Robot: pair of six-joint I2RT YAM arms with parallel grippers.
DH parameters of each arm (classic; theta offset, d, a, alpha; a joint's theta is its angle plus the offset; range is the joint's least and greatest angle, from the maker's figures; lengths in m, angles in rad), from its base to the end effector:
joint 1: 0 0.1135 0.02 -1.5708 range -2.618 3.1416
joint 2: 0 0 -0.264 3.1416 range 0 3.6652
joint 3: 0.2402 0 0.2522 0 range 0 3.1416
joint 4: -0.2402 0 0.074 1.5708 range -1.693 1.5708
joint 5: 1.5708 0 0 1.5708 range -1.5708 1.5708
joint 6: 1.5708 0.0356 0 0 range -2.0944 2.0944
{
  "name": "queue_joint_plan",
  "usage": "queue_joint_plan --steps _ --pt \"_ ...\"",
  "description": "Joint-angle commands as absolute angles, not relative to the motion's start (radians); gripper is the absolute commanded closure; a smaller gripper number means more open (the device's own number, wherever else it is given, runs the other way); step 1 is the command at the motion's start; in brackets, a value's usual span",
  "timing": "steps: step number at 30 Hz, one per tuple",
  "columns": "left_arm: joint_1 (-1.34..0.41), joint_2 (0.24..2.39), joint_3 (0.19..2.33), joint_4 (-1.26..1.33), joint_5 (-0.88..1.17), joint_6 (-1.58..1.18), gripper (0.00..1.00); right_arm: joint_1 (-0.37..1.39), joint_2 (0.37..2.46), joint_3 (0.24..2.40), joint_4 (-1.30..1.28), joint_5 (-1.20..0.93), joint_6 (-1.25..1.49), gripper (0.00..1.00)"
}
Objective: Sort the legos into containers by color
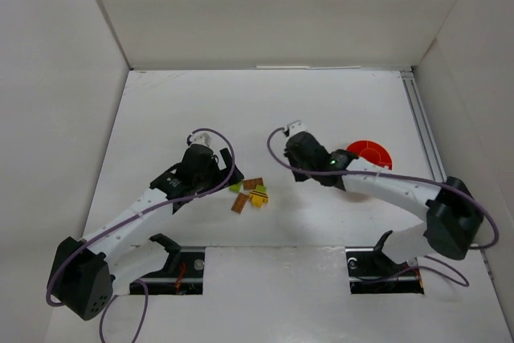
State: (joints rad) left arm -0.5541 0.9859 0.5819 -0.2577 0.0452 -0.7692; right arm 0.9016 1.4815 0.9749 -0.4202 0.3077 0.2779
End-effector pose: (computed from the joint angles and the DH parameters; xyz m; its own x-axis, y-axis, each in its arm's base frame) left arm 0.1773 -0.1116 0.2252 -0.7621 -0.3455 -0.5475 0.0360 0.8218 -0.5687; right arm 0.1974 0.2322 0.2237 -0.6512 -0.4018 -0.6438 -0.4742 0.8778 -0.0682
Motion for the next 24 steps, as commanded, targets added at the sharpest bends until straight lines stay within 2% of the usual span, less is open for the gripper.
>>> queue_joint_plan --steps 1,8,11,14,18,24 --pt "-0.551 0.973 0.575 -0.239 0.051 -0.770 0.00 0.760 1.300 0.968 -0.501 0.353 0.302 0.87" --pt "-0.541 1.003 0.575 -0.218 0.060 -0.761 0.00 0.395 0.886 0.893 -0.645 0.377 0.302 0.84" --pt "-0.541 1.029 0.586 -0.209 0.060 -0.752 0.00 0.243 0.806 0.882 -0.722 0.388 0.302 0.84" --pt "-0.541 1.043 0.595 -0.209 0.069 -0.752 0.00 0.126 0.805 0.862 -0.755 0.368 0.302 0.83" --pt "-0.541 1.065 0.606 -0.199 0.069 -0.752 0.00 0.057 0.842 0.850 -0.755 0.337 0.327 0.81" --pt "-0.541 1.046 0.606 -0.218 0.069 -0.752 0.00 0.046 0.876 0.816 -0.730 0.288 0.327 0.81"
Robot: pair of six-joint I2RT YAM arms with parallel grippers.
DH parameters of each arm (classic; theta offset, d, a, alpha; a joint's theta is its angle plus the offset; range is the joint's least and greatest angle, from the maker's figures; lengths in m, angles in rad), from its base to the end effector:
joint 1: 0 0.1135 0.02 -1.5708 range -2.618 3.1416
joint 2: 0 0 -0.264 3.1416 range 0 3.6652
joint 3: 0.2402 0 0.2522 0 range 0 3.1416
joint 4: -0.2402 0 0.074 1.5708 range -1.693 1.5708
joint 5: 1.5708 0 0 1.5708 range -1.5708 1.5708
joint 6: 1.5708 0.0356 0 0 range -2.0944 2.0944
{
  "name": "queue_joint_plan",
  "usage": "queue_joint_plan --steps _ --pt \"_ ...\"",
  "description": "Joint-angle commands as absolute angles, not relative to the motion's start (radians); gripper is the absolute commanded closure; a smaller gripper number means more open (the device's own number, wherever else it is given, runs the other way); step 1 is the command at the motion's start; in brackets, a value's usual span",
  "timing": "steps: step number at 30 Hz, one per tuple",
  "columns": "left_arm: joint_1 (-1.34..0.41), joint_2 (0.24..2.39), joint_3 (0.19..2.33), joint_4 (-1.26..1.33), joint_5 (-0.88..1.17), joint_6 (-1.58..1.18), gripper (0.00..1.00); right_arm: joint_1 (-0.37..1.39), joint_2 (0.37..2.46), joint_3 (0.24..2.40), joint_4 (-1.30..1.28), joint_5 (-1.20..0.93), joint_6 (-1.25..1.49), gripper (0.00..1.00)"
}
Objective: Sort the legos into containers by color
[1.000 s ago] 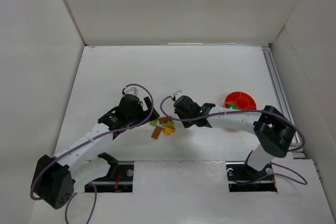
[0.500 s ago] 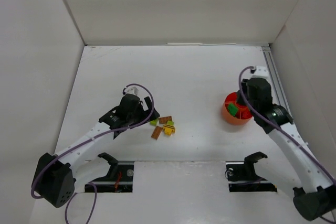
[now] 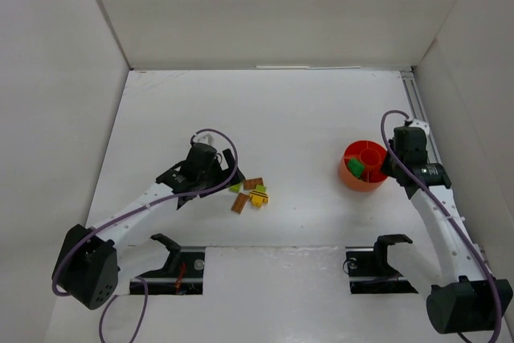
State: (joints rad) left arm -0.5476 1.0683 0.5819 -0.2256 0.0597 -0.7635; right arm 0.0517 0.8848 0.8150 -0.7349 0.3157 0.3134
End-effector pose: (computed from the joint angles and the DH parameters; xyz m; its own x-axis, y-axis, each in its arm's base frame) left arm 0.1870 -0.1166 0.2118 -0.7890 -0.3273 -0.5200 0.0176 0.8339 -0.5516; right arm 0.1764 -0.0019 0.2828 -0.6335 0.2607 -0.7285 0.3797 0.9251 0.0009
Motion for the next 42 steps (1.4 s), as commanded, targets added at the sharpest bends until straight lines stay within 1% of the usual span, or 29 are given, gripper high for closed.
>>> queue_joint_plan --steps 1,6,9,11,12,14,20,22,23,24,26,27,28,31,33,34,35,36,42 --pt "-0.541 1.036 0.606 -0.218 0.069 -0.752 0.00 0.046 0.876 0.807 -0.730 0.288 0.336 0.81" --pt "-0.541 1.026 0.606 -0.227 0.060 -0.761 0.00 0.046 0.876 0.798 -0.719 0.279 0.336 0.77" --pt "-0.541 1.026 0.597 -0.227 0.060 -0.761 0.00 0.046 0.885 0.798 -0.719 0.279 0.336 0.69" --pt "-0.541 1.026 0.597 -0.227 0.060 -0.761 0.00 0.046 0.885 0.787 -0.710 0.270 0.336 0.61" --pt "-0.541 1.016 0.597 -0.227 0.060 -0.761 0.00 0.046 0.894 0.787 -0.710 0.270 0.336 0.61" --pt "-0.541 1.015 0.597 -0.227 0.060 -0.761 0.00 0.046 0.894 0.787 -0.710 0.270 0.336 0.55" --pt "-0.541 1.015 0.586 -0.227 0.060 -0.770 0.00 0.046 0.864 0.778 -0.678 0.233 0.318 0.53" --pt "-0.541 1.015 0.577 -0.227 0.060 -0.770 0.00 0.046 0.827 0.778 -0.648 0.221 0.286 0.45" --pt "-0.541 1.015 0.577 -0.227 0.060 -0.770 0.00 0.046 0.812 0.778 -0.635 0.206 0.285 0.36" --pt "-0.541 1.015 0.577 -0.227 0.060 -0.770 0.00 0.046 0.796 0.778 -0.615 0.172 0.266 0.32" --pt "-0.541 1.015 0.555 -0.218 0.060 -0.781 0.00 0.046 0.763 0.778 -0.547 0.108 0.209 0.32" --pt "-0.541 1.015 0.555 -0.218 0.060 -0.790 0.00 0.046 0.762 0.778 -0.522 0.036 0.187 0.32" --pt "-0.541 1.015 0.555 -0.209 0.060 -0.790 0.00 0.070 0.749 0.778 -0.499 0.014 0.170 0.29" --pt "-0.541 1.006 0.555 -0.209 0.060 -0.810 0.00 0.145 0.749 0.778 -0.439 -0.011 0.130 0.25" --pt "-0.541 1.006 0.555 -0.209 0.060 -0.810 0.00 0.237 0.773 0.796 -0.417 0.015 0.111 0.24" --pt "-0.541 0.996 0.555 -0.209 0.060 -0.821 0.00 0.295 0.773 0.796 -0.417 0.038 0.110 0.20" --pt "-0.541 0.996 0.555 -0.209 0.060 -0.821 0.00 0.320 0.785 0.796 -0.401 0.049 0.110 0.15" --pt "-0.541 0.996 0.555 -0.209 0.060 -0.821 0.00 0.343 0.785 0.796 -0.378 0.060 0.110 0.01" --pt "-0.541 0.974 0.555 -0.253 0.041 -0.844 0.00 0.480 0.804 0.784 -0.273 0.080 0.121 0.00"
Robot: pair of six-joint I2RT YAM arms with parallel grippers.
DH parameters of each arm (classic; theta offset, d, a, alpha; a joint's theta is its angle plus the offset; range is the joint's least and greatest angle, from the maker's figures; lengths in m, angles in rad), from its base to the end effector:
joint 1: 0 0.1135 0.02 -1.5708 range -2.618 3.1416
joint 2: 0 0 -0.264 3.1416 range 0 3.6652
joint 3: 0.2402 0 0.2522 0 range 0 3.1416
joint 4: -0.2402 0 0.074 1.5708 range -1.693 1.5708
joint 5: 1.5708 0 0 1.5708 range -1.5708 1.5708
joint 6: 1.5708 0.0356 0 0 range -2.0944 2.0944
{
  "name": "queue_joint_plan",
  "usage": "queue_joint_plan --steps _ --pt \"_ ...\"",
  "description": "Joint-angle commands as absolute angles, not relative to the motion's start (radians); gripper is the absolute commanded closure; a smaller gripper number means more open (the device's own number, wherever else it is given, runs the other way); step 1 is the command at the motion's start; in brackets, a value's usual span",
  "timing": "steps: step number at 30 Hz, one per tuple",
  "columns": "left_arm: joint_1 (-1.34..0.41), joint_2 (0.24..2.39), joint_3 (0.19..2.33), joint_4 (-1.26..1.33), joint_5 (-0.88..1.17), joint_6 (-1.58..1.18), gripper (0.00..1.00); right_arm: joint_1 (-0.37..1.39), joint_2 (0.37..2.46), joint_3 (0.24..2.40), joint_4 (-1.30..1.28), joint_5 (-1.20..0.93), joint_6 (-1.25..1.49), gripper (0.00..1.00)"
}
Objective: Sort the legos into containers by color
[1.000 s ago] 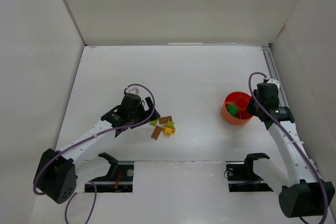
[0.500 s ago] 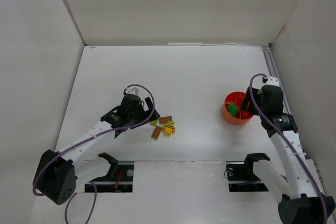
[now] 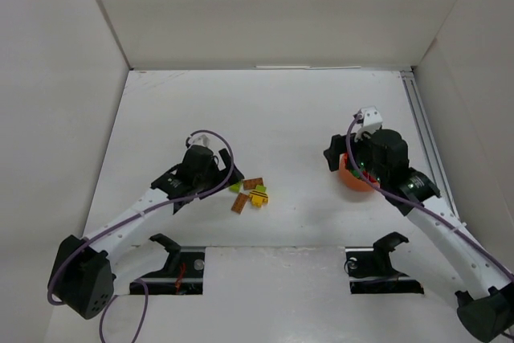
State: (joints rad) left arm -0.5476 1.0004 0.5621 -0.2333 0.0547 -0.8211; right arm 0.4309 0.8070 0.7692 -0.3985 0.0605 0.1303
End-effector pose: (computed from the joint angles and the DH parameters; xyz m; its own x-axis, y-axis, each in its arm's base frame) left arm 0.1787 -0.1112 0.2179 -0.7692 -0.3869 -0.5085 -0.0097 0.8028 -0.5961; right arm 0.1678 0.0748 0.3086 -0.4284 -0.0542 -0.9020 -0.3141 0.9449 0.0924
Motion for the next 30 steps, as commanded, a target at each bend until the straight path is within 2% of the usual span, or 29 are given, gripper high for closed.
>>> queue_joint_plan --steps 1,12,30 --pt "-0.541 0.962 0.555 -0.262 0.041 -0.844 0.00 0.495 0.827 0.784 -0.250 0.080 0.121 0.00" --pt "-0.541 0.865 0.555 -0.318 0.003 -0.864 0.00 0.693 0.971 0.856 -0.245 0.192 0.112 0.00" --pt "-0.541 0.874 0.502 -0.279 0.031 -0.864 0.00 0.703 1.009 0.859 -0.258 0.187 0.103 0.00"
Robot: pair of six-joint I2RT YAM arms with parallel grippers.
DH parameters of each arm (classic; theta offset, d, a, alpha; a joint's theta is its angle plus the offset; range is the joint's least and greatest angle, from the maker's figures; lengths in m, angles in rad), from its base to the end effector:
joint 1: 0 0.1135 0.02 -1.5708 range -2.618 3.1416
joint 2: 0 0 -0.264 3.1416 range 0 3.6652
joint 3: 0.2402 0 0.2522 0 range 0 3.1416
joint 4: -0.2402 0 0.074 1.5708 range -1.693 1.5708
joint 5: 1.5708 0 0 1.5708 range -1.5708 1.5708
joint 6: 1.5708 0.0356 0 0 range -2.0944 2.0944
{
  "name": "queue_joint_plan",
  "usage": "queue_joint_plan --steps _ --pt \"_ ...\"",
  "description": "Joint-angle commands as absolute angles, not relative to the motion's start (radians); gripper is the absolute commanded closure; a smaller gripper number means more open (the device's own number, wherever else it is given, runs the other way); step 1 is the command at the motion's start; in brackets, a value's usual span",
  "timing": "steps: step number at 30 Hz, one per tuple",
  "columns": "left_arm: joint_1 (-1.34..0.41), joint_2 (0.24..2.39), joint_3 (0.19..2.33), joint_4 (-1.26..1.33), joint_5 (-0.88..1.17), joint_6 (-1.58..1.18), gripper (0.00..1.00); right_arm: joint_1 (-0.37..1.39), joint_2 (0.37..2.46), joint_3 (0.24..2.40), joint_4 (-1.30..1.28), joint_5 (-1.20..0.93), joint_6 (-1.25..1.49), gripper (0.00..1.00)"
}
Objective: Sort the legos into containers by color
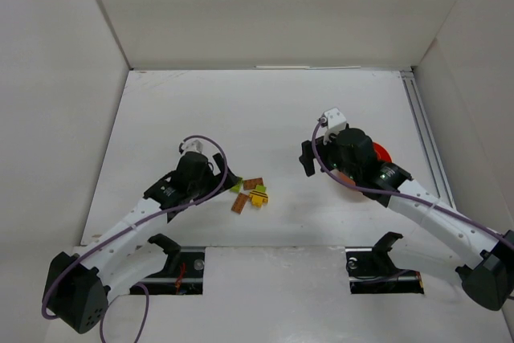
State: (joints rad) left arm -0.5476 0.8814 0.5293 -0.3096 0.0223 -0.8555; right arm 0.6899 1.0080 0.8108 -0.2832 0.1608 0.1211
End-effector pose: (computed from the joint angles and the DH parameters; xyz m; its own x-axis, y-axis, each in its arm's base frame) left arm 0.1611 -0.0992 0.2217 -0.7483 -0.4276 -0.5071 -0.0448 0.7953 -0.6046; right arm 0.1794 0.1406 0.2972 -0.4165 -0.1891 -0.8893 -0.4719 0.8810 0.0337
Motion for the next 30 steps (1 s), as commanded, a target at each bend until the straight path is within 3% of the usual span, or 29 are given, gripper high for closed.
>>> queue_joint_plan --steps 1,19,26,30 --pt "-0.541 0.874 0.491 -0.267 0.040 -0.864 0.00 0.703 1.009 0.859 -0.258 0.187 0.103 0.00" --pt "-0.541 0.904 0.230 0.164 0.144 -0.854 0.03 0.703 0.980 0.841 -0.298 0.219 0.103 0.00" --pt "-0.557 0.904 0.230 0.120 0.164 -0.839 0.05 0.703 0.960 0.812 -0.298 0.219 0.121 0.00" --pt "-0.607 0.884 0.249 0.051 0.126 -0.848 0.12 0.703 0.951 0.793 -0.288 0.219 0.121 0.00"
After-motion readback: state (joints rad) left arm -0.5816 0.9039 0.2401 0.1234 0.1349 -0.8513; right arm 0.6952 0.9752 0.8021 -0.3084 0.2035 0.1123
